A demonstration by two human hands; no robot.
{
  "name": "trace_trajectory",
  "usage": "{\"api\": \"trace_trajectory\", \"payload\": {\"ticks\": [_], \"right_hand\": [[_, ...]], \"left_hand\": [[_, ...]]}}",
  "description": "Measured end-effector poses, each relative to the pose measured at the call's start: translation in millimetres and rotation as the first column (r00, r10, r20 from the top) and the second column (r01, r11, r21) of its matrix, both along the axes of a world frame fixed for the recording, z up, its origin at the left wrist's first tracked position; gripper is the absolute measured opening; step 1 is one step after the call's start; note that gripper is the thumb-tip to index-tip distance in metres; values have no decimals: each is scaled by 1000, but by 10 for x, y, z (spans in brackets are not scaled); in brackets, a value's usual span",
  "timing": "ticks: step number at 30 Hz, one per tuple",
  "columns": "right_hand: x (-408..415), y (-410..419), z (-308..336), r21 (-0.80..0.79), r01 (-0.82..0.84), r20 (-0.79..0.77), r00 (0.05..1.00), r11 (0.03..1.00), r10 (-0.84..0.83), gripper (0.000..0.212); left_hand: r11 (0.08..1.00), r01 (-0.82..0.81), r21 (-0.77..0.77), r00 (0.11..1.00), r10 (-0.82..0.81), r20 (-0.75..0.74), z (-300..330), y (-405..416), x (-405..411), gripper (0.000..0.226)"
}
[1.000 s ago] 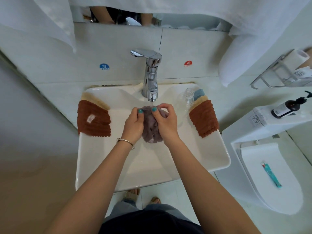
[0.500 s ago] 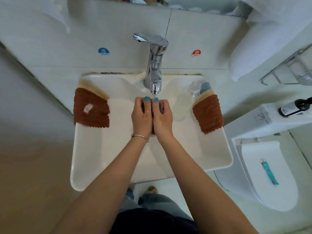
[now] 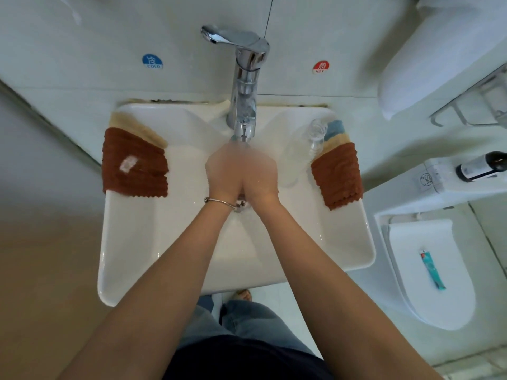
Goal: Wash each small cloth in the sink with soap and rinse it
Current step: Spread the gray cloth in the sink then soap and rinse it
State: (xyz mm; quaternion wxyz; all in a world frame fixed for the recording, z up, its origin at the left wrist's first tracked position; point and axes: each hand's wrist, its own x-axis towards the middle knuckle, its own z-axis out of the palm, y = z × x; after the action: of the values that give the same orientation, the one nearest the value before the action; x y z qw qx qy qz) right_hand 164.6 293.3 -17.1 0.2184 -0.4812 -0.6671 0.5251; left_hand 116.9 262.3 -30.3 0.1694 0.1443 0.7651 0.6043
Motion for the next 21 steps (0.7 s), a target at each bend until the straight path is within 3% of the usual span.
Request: {"api": "trace_trajectory", "payload": {"ticks": [4, 11, 14, 18, 21], "right_hand": [[41, -47, -27, -77, -17, -62, 998, 997, 13, 45], [205, -90, 10, -169, -100, -171, 983, 981, 70, 20], [184, -132, -5, -134, -68, -150, 987, 989, 47, 18], [247, -294, -20, -275, 22, -283, 954, 961, -103, 23], [231, -448, -63, -298, 28, -257, 960, 954, -109, 21]], "left_hand": [[1000, -23, 19, 999, 22, 47, 12, -76, 25, 50], [979, 189, 72, 903, -203, 379, 0, -319, 22, 34], [993, 97, 63, 946, -111, 304, 21, -355, 78, 23], [945, -128, 302, 905, -14, 426, 106, -354, 160, 15], [922, -143, 360, 930, 1, 367, 157, -346, 204, 9]]}}
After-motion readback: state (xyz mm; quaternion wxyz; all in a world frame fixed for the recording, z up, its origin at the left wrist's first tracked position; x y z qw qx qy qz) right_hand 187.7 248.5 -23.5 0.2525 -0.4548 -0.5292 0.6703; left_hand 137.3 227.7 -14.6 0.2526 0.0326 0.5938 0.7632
